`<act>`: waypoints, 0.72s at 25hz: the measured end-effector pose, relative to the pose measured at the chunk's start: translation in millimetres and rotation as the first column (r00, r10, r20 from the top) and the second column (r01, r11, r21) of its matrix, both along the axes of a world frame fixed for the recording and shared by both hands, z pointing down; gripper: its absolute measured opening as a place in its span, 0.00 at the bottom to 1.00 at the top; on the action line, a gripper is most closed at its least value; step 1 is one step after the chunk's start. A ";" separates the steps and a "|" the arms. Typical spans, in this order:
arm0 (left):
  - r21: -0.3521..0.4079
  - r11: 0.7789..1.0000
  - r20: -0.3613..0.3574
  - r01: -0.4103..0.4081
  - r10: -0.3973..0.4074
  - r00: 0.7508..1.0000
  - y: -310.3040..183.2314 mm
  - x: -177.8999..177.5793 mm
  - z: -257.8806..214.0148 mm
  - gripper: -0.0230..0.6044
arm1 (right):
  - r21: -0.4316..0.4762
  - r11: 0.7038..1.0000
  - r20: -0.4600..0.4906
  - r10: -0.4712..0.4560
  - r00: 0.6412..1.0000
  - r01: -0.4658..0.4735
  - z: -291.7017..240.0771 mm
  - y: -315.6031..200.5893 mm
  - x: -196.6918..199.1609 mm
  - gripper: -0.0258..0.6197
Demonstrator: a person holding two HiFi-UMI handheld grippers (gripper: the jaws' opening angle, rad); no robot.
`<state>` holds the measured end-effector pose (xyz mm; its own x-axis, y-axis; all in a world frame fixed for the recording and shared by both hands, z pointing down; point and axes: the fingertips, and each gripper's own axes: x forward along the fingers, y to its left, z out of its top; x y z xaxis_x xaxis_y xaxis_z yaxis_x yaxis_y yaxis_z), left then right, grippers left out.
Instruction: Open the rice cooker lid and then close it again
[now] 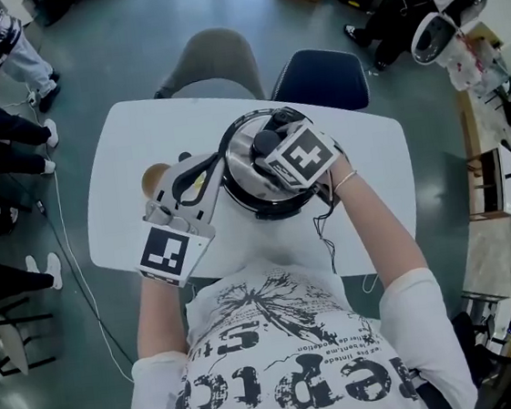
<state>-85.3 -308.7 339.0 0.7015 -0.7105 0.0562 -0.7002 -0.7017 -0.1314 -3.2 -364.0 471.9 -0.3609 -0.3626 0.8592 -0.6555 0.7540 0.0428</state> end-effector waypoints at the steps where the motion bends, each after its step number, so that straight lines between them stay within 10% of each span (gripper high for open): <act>1: -0.005 1.000 0.004 0.001 -0.001 1.000 0.8 0.3 0.1 0.06 | 0.009 1.000 0.003 -0.004 1.000 0.004 -0.7 0.3 -0.6 0.50; 18: -0.024 1.000 0.020 0.007 -0.007 1.000 25.2 18.1 -0.4 0.06 | 0.081 0.993 0.204 0.065 0.977 -0.082 -27.5 5.7 13.7 0.64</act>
<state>-67.2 -283.4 338.6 0.6949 -0.7138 0.0874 -0.7026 -0.6998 -0.1287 10.5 -358.3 444.4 -0.4923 -0.4656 0.7355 -0.7110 0.7025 -0.0312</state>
